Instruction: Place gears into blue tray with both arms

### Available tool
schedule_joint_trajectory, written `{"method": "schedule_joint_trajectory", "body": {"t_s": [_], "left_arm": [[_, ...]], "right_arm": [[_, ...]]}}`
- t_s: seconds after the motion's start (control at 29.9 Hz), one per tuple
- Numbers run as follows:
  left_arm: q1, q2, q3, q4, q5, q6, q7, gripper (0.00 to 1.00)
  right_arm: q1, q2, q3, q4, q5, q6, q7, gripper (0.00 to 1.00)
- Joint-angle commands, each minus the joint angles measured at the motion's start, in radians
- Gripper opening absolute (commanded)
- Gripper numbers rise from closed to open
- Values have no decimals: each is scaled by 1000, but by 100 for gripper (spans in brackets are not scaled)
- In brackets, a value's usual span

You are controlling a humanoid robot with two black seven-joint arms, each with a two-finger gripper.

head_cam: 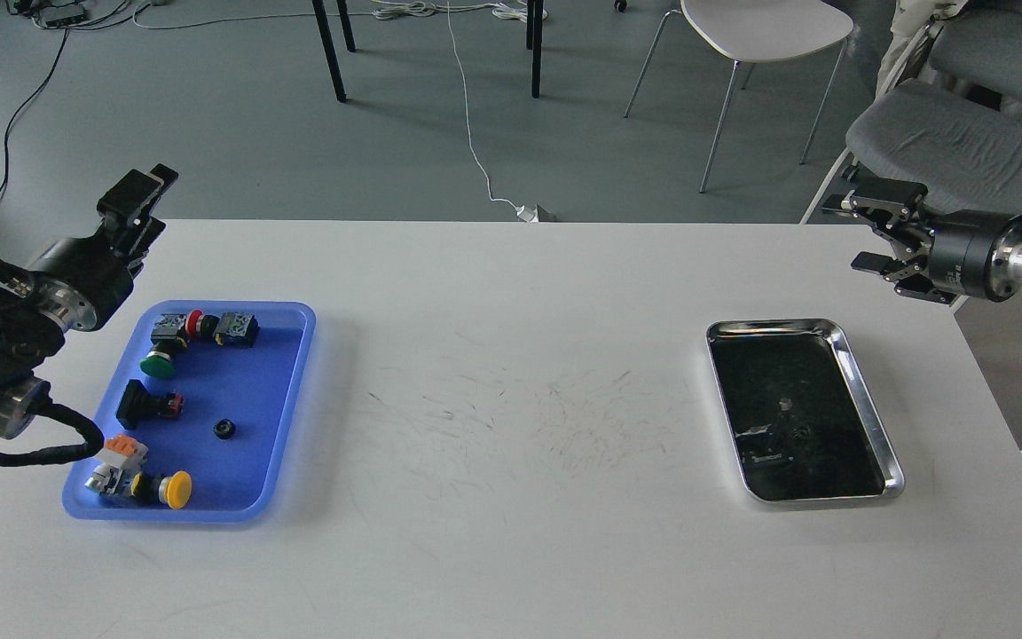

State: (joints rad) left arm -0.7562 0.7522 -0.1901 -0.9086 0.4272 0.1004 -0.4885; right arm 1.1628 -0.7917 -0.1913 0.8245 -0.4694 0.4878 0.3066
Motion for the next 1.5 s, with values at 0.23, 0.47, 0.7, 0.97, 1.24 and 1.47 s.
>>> {"method": "schedule_joint_trajectory", "body": {"t_s": [0.23,0.47,0.7,0.97,1.24,1.47], "left_arm": [[-2,-155,-101,92,-108,-10,0,89],[-25,-172,-143,109,-185,-108,0,98],[-91,-178,-105,184,-197,-244,42,98],[-153,-197,-49,231,-197,-280,39,98],[-157,-234,-66,247,-202,-323,68,98],[-156,-310,-81,292,-245,-349,266,99]], "right_arm": [[0,-12,12,10,-15,-15,8,94],[5,-35,16,27,-14,-5,14,94],[11,-49,15,91,-20,-3,20,94],[43,-50,13,111,-86,1,48,94],[71,-54,16,120,-205,1,52,94],[60,-57,12,183,-343,1,48,89]]}}
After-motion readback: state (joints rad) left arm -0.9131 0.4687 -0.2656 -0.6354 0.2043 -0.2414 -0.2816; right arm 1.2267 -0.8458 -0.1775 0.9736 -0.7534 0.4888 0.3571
